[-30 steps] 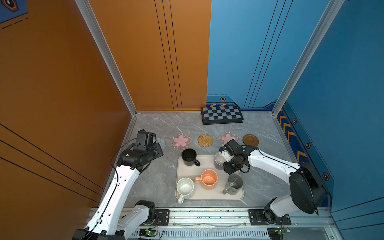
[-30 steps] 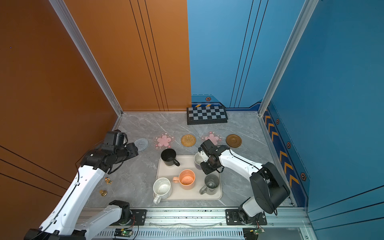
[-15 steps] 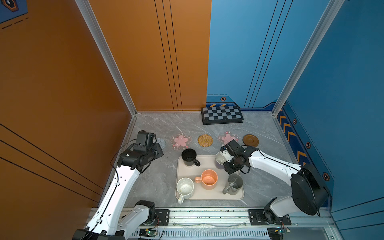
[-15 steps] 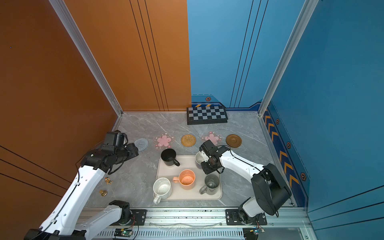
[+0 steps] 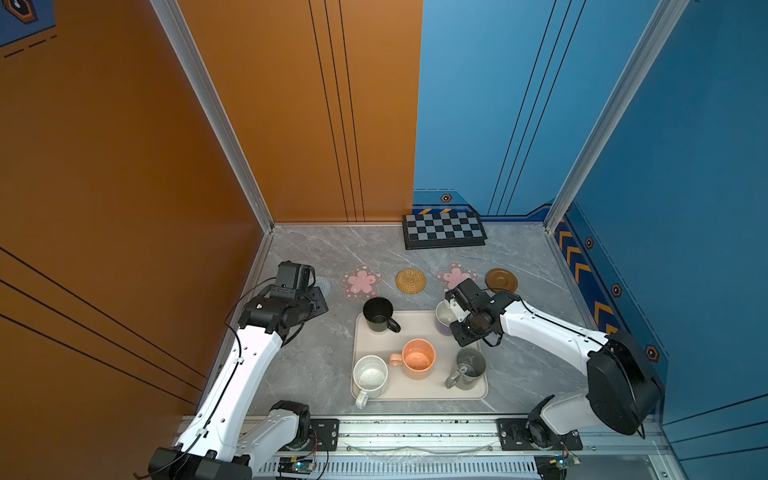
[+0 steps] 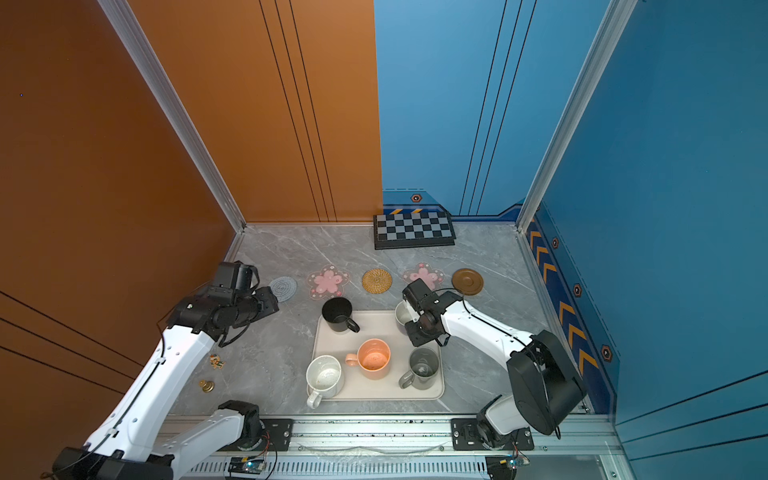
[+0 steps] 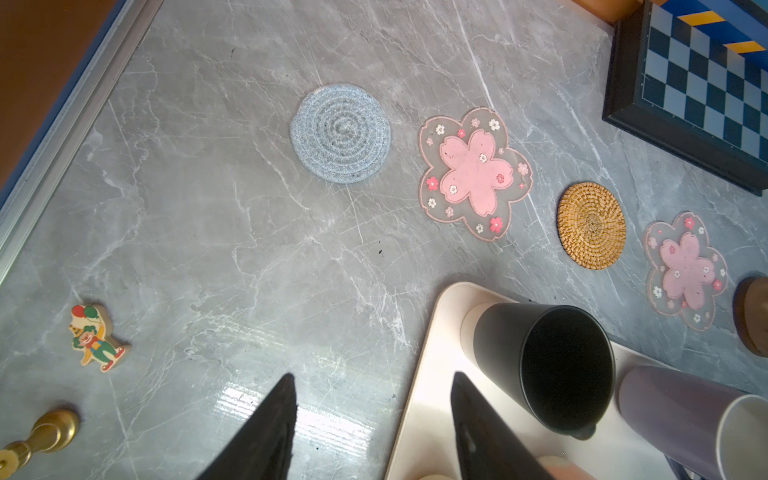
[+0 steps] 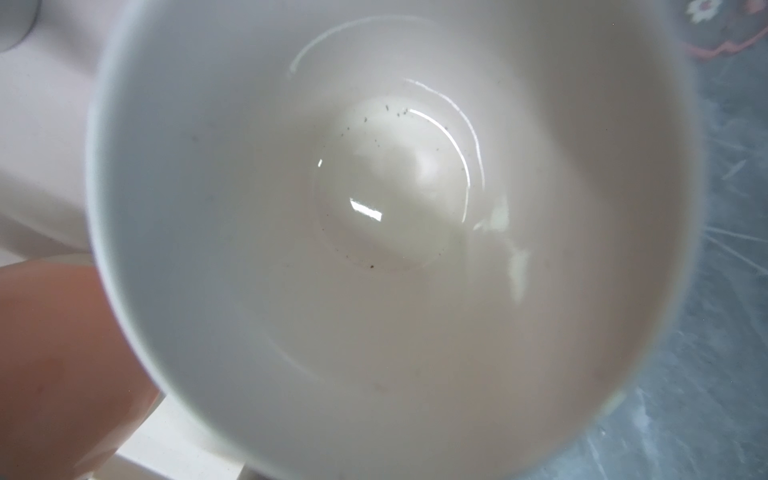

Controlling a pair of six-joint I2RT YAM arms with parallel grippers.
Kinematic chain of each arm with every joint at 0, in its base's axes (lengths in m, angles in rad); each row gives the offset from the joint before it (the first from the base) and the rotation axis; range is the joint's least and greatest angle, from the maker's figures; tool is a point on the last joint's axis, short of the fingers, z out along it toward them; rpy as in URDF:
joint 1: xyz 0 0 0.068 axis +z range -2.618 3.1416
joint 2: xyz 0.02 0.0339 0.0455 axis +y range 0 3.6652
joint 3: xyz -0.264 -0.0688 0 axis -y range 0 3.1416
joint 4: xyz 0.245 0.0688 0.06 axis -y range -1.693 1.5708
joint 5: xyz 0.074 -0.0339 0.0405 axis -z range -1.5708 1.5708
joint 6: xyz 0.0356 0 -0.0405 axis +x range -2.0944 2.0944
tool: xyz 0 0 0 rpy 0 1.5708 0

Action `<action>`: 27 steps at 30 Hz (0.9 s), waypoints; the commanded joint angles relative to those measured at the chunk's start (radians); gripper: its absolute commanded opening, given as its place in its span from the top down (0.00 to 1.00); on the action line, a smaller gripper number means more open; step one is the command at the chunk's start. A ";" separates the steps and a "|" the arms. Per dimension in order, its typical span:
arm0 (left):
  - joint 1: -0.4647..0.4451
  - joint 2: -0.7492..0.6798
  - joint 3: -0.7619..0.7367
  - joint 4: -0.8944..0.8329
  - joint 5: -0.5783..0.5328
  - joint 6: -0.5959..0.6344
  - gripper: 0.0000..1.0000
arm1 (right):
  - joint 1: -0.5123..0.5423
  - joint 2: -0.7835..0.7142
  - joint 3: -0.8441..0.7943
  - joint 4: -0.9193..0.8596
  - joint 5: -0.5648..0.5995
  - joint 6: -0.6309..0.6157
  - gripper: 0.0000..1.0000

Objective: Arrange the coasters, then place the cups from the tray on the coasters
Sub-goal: 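Lift the lavender mug with the right gripper off the tray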

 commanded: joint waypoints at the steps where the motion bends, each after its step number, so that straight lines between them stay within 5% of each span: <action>1: -0.007 0.019 -0.033 0.000 0.015 -0.018 0.40 | -0.016 -0.067 0.058 0.008 0.054 0.010 1.00; 27: -0.134 0.131 0.011 0.036 -0.013 -0.065 0.41 | -0.245 0.088 0.231 0.023 0.086 0.001 1.00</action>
